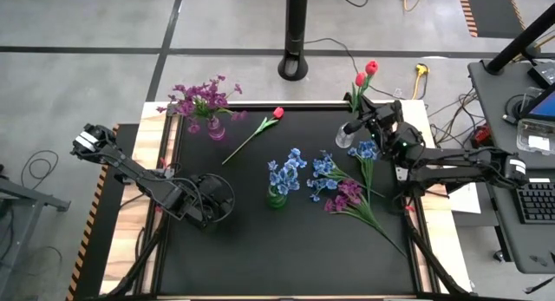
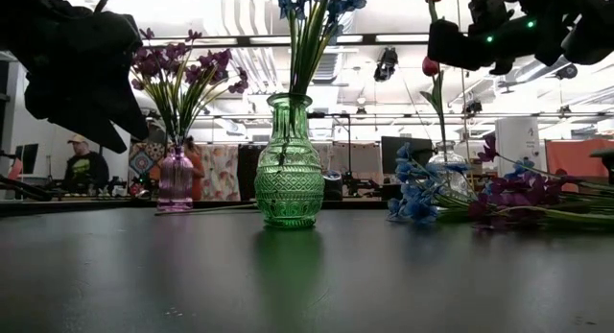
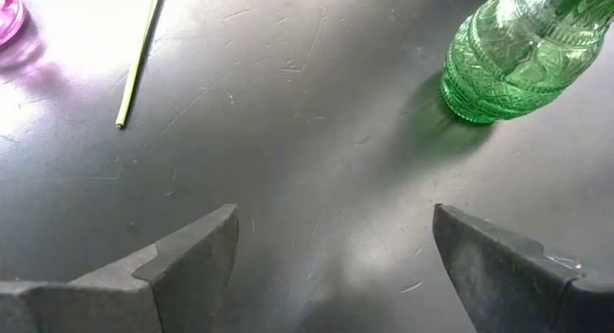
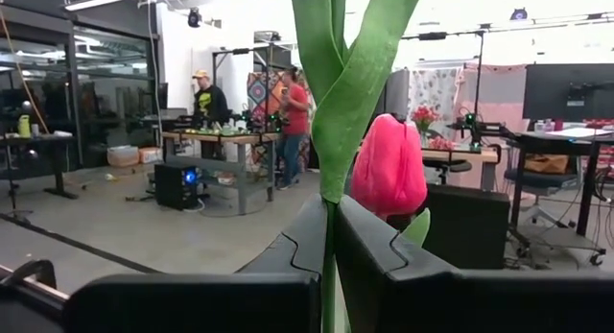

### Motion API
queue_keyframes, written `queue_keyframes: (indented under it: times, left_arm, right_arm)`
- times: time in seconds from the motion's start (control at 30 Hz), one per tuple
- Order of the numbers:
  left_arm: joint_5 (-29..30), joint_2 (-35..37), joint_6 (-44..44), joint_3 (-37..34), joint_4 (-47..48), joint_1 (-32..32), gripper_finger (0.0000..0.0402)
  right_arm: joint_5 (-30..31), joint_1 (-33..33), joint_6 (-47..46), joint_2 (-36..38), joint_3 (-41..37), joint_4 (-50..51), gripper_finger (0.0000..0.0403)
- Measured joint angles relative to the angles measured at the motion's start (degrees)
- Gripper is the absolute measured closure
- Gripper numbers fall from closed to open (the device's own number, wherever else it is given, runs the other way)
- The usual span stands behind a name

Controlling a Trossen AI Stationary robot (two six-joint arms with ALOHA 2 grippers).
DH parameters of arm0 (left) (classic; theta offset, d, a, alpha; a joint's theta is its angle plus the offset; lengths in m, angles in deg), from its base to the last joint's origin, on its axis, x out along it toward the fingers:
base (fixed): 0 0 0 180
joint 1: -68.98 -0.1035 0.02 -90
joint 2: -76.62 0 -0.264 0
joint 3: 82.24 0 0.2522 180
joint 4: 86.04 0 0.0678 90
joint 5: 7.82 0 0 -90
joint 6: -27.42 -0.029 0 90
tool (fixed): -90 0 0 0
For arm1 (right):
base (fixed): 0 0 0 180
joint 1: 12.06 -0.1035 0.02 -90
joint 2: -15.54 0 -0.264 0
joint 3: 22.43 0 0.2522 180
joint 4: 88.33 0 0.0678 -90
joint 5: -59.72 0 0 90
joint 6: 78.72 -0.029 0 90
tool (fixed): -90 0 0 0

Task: Sort flowers into vase by color
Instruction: Put the bottom red flower into the transparent crystal vase

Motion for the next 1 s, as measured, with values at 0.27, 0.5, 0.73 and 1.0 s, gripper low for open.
queue_keyframes:
  times: [0.27,0.5,0.73,1.0]
  left_arm:
    - [0.0,0.0,0.0,0.0,0.0,0.0,0.0071]
    - [0.0,0.0,0.0,0.0,0.0,0.0,0.0071]
    - [1.1,0.0,0.0,0.0,0.0,0.0,0.0071]
    - [1.4,0.0,0.0,0.0,0.0,0.0,0.0071]
  right_arm:
    - [0.0,0.0,-0.5,-0.3,-0.1,1.7,0.0390]
    - [0.0,0.0,-0.5,-1.3,-0.1,1.9,0.0390]
    - [0.0,0.0,-0.4,-1.8,-0.1,3.1,0.0390]
    - [0.0,0.0,-0.2,-1.8,-0.1,3.0,0.0390]
